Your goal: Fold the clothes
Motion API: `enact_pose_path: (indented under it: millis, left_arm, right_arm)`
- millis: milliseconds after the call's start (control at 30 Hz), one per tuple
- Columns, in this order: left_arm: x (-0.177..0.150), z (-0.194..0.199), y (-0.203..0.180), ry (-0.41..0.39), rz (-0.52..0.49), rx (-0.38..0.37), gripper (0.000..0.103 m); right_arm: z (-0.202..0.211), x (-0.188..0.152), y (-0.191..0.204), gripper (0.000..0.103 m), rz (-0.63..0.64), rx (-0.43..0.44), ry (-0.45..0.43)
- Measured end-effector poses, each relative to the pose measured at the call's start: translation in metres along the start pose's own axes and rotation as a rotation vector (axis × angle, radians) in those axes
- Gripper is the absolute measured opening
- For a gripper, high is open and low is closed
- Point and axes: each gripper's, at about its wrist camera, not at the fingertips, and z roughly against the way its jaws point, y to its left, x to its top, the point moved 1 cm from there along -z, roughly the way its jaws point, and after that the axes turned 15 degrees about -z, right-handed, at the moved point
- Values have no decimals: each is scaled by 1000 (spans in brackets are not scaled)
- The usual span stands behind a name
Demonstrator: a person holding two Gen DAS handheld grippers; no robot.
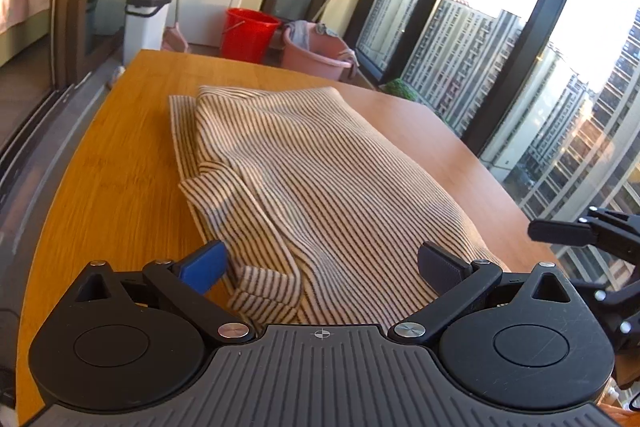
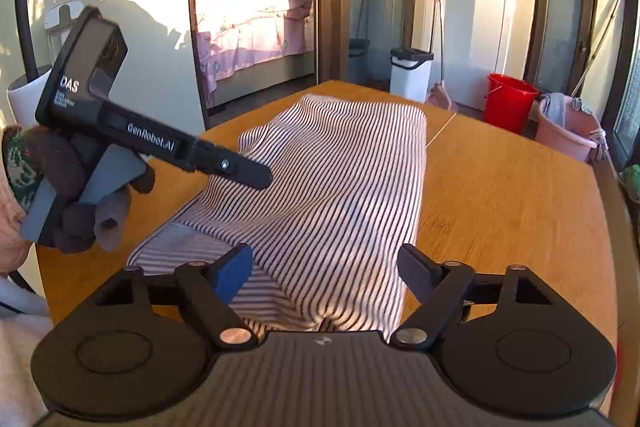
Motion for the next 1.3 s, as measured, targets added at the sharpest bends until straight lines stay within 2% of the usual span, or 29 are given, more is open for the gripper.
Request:
enact_pose_path:
  millis: [67,133,233,400,633,967,1167,1300]
  left_arm:
    - [-1,5,3,-13,22,4,103]
    - [-1,11,4,-36,36,-14,103]
    - [2,18,-5,-68,-5,-90,103]
    - [2,5,-25,-51,-72,-187,103]
    - [-1,-18,-30,11,-83,-205,103]
    - [4,-37,-41,-4,-108,-244,103]
    - [4,-44,-58,-9,-161,-257,103]
    - [1,-41,-56,-14,-155,-251,103]
  right_arm:
    - [1,7,0,60,-1,3,-34]
    - [-13,7,0,60,6,9,-16]
    - [-49,-10,-3,60,18,-29,93]
    - [-48,-15,-12,65,-26,-31,79]
    - [-41,-21,-22,69,-56,-41,79]
    - [-32,-26,-31,71,-79,-48,78]
    - [-19,-32,-41,78,-107,-85,74]
    - [-13,-30,-37,78,-74,-103,66]
